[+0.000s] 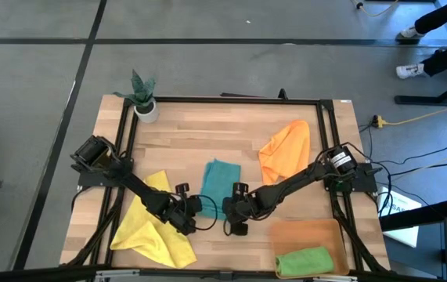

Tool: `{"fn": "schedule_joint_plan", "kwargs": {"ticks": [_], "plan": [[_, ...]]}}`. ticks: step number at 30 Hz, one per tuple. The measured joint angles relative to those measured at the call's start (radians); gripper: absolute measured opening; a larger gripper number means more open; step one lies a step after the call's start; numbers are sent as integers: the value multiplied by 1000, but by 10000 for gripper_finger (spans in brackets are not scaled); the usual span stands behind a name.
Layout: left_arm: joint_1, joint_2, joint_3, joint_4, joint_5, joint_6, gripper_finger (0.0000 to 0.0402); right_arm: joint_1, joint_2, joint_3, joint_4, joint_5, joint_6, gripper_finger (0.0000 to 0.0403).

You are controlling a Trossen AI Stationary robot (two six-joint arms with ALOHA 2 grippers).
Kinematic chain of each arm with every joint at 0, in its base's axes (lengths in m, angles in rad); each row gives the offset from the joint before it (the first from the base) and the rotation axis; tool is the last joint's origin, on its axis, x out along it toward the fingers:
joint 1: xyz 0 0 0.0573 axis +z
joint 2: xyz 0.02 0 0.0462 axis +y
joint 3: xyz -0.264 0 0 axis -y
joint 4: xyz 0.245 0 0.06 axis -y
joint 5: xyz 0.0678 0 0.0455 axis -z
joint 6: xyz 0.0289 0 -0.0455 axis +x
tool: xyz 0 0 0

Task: Roll microfiber towels into tight, uniform cylinder then place into a basket
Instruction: Roll the blue microfiber towel

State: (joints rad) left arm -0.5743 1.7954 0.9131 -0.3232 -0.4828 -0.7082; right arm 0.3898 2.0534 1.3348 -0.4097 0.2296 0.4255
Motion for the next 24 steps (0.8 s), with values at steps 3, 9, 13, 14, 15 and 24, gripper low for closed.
{"fn": "schedule_joint_plan", "kwargs": {"ticks": [3, 9, 13, 14, 15, 24], "plan": [[0, 0, 0, -1, 1, 0, 0, -4, 0, 64, -119, 21, 32, 159], [0, 0, 0, -1, 3, 0, 0, 9, 0, 156, -183, 139, 30, 161], [0, 0, 0, -2, 3, 0, 0, 42, -2, 187, -178, 163, 0, 161], [0, 0, 0, -2, 3, 0, 0, 50, -2, 189, -167, 162, -6, 161], [0, 0, 0, -2, 4, 0, 0, 57, -3, 186, -144, 161, -16, 161], [0, 0, 0, -1, 5, 0, 0, 52, 4, 19, 196, 117, -94, 161]]}}
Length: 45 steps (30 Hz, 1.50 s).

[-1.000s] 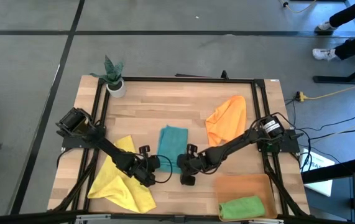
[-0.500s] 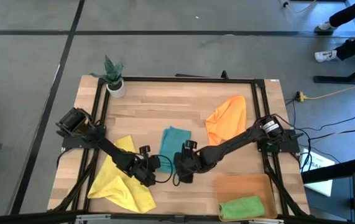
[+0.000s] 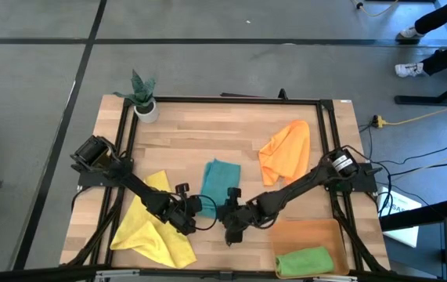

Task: Roll microfiber towels into tight, uniform cylinder then place into a basket
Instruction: Roll the blue microfiber towel

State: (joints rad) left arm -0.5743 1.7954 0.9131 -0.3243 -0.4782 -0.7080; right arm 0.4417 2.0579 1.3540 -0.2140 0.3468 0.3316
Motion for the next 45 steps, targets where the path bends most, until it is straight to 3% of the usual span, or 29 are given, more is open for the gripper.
{"fn": "schedule_joint_plan", "kwargs": {"ticks": [8, 24, 36, 45], "plan": [[0, 0, 0, 2, -1, 10, 0, -60, 0, -147, 128, -69, 49, 161], [0, 0, -2, 28, -55, 65, 1, -75, -4, -197, 198, -103, 53, 161], [25, 0, -2, 25, -51, 95, 76, -75, -2, -197, 199, -112, 49, 161], [23, -103, 39, -115, 27, 117, 80, -75, -2, -198, 198, -113, 52, 161]]}}
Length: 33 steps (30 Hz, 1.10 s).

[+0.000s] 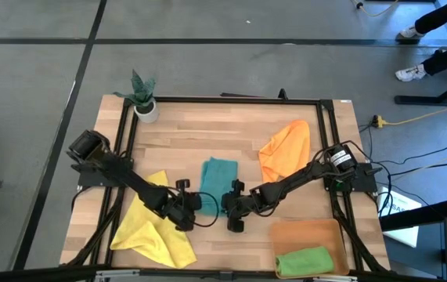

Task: Roll microfiber towels into tight, uniform cylinder then place into a basket
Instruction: Roll the blue microfiber towel

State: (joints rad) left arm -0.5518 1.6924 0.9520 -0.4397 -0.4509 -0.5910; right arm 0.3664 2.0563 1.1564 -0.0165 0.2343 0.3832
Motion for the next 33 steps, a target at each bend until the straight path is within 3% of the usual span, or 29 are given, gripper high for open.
{"fn": "schedule_joint_plan", "kwargs": {"ticks": [8, 14, 33], "plan": [[-90, -8, 11, 67, 50, 260, 78, 0, 0, 0, 0, -1, 0, 161], [-109, 47, 11, 96, -39, 267, 78, 0, 1, -1, 3, -2, 1, 161], [-86, 160, 12, 123, -119, 305, 78, 0, 1, -1, 7, -9, 1, 161]]}}
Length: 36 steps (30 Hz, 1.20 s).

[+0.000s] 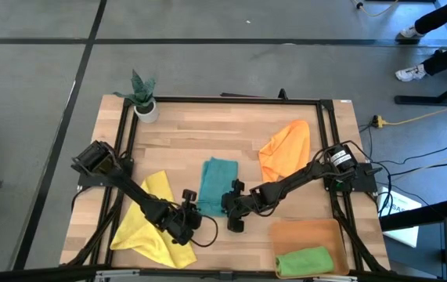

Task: Roll microfiber towels into tight, uniform cylinder then place into a basket
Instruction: Roll the blue microfiber towel

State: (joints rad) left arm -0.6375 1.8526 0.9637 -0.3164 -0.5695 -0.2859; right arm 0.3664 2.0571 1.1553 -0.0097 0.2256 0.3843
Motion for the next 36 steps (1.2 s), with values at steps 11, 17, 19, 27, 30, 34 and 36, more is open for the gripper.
{"fn": "schedule_joint_plan", "kwargs": {"ticks": [11, 17, 19, 27, 30, 34, 36], "plan": [[9, 23, 2, 0, -6, -58, 69, 0, 0, 0, 5, -3, 0, 161], [9, 25, 2, -2, 1, -104, 11, 0, -6, -1, 5, -7, 0, 161], [10, 25, 1, -2, 2, -105, 5, 0, -6, -1, 5, -7, 0, 161], [10, 26, 1, -4, 3, -131, 2, 0, -7, -1, 8, -7, 0, 161], [9, 26, 1, -4, 3, -131, 1, 0, -8, -1, 8, -6, 0, 161], [9, 26, 1, -4, 3, -132, 1, 0, -8, -1, 8, -6, 0, 161], [9, 26, 0, -4, 3, -132, 0, 0, -8, 0, 8, -6, 0, 161]]}}
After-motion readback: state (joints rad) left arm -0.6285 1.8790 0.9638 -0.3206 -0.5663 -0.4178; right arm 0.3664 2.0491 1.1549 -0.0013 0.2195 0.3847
